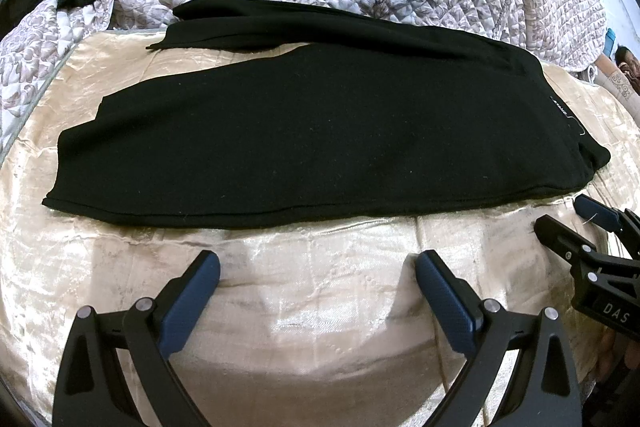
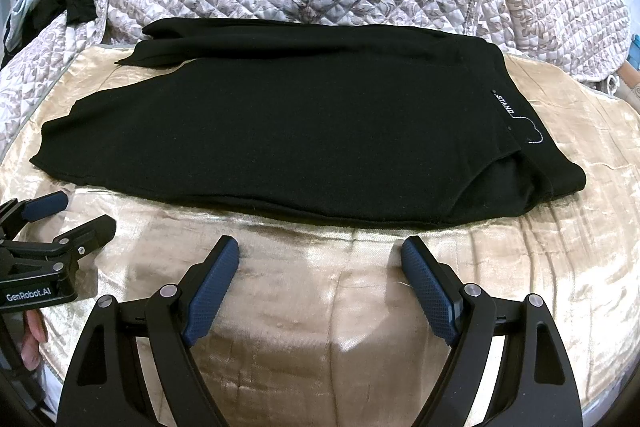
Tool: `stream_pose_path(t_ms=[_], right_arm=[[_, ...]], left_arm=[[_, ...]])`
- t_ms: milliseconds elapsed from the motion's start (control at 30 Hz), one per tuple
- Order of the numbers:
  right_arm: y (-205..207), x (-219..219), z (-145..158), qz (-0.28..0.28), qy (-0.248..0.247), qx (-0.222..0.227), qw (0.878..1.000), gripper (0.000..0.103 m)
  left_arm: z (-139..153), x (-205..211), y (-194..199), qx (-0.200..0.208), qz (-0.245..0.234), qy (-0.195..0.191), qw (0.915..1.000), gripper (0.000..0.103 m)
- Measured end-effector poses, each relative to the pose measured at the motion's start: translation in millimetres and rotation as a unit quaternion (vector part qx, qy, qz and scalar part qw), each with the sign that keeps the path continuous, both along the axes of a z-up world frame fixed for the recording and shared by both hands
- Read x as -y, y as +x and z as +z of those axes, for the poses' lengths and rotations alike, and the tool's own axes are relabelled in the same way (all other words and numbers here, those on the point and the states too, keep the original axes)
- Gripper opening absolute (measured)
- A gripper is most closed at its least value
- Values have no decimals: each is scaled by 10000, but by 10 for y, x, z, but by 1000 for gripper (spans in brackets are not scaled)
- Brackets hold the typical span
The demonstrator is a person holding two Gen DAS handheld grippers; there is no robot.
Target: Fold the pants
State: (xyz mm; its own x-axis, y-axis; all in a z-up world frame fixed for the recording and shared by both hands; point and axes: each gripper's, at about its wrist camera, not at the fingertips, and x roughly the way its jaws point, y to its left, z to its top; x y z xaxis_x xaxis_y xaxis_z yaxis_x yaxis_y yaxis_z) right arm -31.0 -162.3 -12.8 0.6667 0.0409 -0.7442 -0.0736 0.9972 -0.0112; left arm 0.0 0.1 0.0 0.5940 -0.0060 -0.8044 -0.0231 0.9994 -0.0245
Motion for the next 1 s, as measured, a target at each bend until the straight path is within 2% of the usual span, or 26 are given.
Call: stream_pose_path(t_ms=[1000], right_arm=[[-3,-24,-4,-18,-41,8,10000,83]], left_arm=[[0,1,0,-2,0,6,10000,100]])
